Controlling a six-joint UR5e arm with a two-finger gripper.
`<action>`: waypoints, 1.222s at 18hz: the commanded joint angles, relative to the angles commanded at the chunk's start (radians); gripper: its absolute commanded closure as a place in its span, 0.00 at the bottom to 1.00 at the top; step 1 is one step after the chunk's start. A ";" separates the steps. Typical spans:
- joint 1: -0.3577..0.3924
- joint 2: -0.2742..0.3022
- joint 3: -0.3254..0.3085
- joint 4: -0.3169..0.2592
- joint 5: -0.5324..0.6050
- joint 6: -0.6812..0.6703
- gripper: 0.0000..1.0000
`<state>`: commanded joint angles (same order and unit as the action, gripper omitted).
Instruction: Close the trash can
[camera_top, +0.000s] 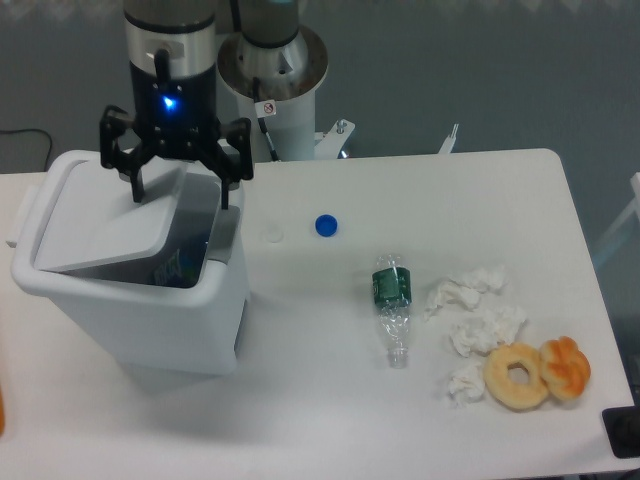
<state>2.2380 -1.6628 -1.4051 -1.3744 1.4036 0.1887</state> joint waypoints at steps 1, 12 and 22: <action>0.005 0.000 -0.005 0.000 0.002 0.012 0.00; 0.019 -0.021 -0.046 -0.006 0.044 0.040 0.00; 0.019 -0.040 -0.051 0.000 0.044 0.040 0.00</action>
<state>2.2565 -1.7027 -1.4557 -1.3745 1.4481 0.2286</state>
